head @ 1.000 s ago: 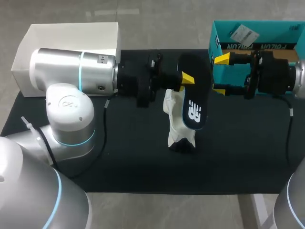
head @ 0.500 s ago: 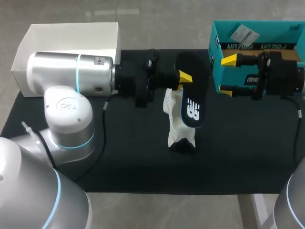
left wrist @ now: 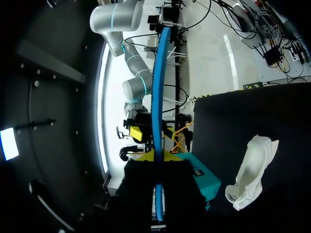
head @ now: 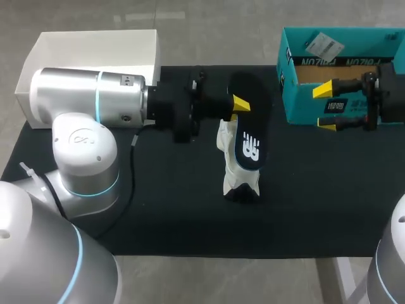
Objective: Take the shoe out of the shoebox, open the shoe tongue, remove and reinsert the insole, then place the shoe into the shoebox
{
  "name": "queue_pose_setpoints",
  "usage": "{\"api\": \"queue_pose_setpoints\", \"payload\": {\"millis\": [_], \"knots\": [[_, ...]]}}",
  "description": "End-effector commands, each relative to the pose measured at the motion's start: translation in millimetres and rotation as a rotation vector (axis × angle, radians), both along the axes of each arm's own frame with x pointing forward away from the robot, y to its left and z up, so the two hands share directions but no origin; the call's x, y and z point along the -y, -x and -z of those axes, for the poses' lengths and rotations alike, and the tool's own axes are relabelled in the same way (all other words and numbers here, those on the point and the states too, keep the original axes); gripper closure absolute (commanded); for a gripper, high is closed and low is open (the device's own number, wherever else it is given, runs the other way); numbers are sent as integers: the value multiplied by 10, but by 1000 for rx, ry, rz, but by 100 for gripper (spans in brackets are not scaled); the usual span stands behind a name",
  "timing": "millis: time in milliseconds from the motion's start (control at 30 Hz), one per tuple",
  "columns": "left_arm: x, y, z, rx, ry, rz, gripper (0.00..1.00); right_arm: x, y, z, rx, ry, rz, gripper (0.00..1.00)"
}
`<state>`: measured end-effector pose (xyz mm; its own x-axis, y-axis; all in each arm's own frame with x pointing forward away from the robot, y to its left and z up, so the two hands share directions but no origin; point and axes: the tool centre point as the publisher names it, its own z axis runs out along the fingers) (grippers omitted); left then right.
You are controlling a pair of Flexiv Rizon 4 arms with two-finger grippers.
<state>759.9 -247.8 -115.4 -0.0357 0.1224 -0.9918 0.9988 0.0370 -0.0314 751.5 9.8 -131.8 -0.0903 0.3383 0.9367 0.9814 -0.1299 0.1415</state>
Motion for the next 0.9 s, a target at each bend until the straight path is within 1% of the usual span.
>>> {"api": "queue_pose_setpoints", "payload": {"millis": [33,200,300,433,533,900], "knots": [[-45,-14,-9,-3,-6,3,100,338,119,-143,-52,108,-62,0],[-86,-12,32,-10,-17,-1,100,597,252,-231,-99,200,-69,0],[-94,-4,42,-17,-23,-7,100,745,304,-294,-99,216,-43,0],[-106,-11,56,-19,-29,-11,100,856,352,-355,-84,231,-20,0],[-108,-16,58,-20,-32,-12,100,892,372,-361,-88,242,-11,0],[-105,-12,53,-19,-30,-36,100,870,399,-325,-104,253,-30,0]]}}
